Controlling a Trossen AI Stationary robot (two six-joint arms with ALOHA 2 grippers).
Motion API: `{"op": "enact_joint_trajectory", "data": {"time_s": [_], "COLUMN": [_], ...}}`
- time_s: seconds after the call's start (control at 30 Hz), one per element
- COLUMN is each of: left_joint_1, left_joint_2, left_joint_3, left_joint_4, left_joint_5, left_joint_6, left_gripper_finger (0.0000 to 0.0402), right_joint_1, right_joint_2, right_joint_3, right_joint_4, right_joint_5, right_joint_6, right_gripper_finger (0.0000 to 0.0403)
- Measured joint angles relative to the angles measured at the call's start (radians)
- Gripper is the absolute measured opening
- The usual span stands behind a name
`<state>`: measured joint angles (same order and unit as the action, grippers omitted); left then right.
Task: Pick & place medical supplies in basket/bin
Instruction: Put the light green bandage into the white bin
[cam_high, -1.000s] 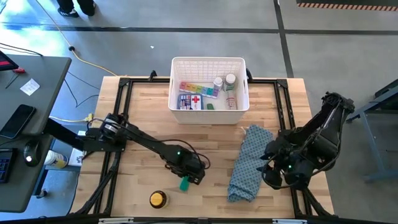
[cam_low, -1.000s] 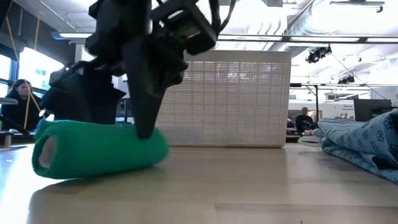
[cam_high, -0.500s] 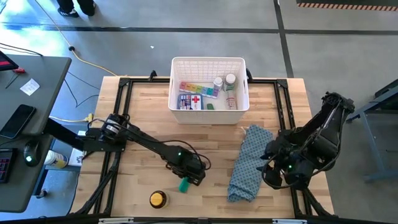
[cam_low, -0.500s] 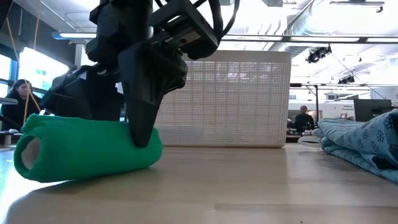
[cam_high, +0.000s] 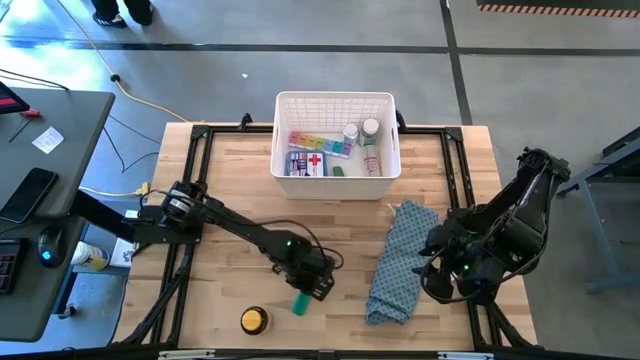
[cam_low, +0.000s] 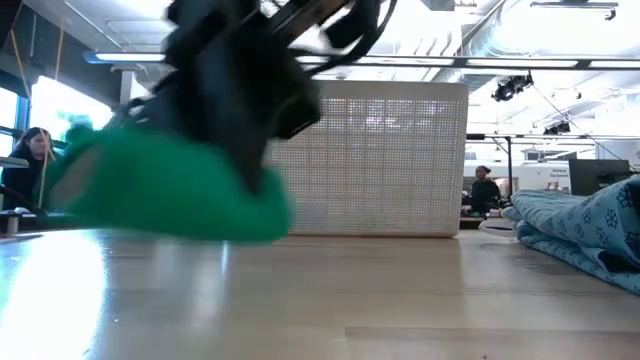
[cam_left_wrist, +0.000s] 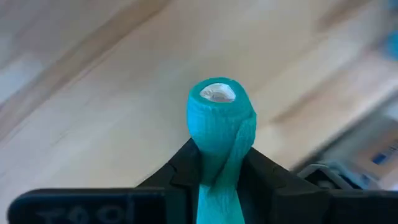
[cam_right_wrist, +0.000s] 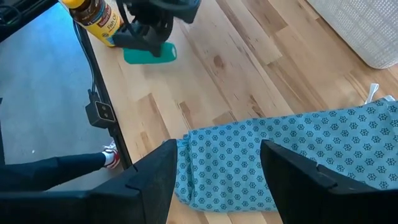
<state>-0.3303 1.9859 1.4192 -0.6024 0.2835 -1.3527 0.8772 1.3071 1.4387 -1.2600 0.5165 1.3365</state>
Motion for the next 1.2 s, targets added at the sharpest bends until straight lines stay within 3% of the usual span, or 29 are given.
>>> {"op": "enact_joint_trajectory", "data": {"time_s": [0.2,0.4,0.57,0.7,0.93,1.2], "left_joint_1": [0.076,0.181,0.328,0.462,0.685,0.793], "left_joint_2": [-0.054,-0.092,-0.094,-0.092,-0.062,0.061], "left_joint_3": [0.15,0.44,0.664,0.7,0.673,0.665], "left_joint_4": [0.001,0.002,-0.068,-0.078,-0.084,-0.117], "left_joint_5": [0.007,0.009,-0.049,-0.061,-0.027,-0.01], "left_joint_6": [0.224,0.565,0.715,0.801,0.739,0.72], "left_gripper_finger": [0.0124,0.0116,0.0125,0.0126,0.0126,0.0126], "right_joint_1": [0.0,-0.009,-0.047,-0.131,-0.29,-0.503], "right_joint_2": [0.0,0.0,-0.001,-0.014,-0.069,-0.139], "right_joint_3": [0.0,0.0,0.0,0.0,0.0,0.0], "right_joint_4": [0.0,0.0,0.007,0.035,0.061,0.062], "right_joint_5": [-0.008,0.016,0.102,0.133,0.185,0.273], "right_joint_6": [0.008,0.01,0.009,-0.006,-0.06,-0.182], "right_gripper_finger": [0.022,0.022,0.022,0.022,0.022,0.022]}}
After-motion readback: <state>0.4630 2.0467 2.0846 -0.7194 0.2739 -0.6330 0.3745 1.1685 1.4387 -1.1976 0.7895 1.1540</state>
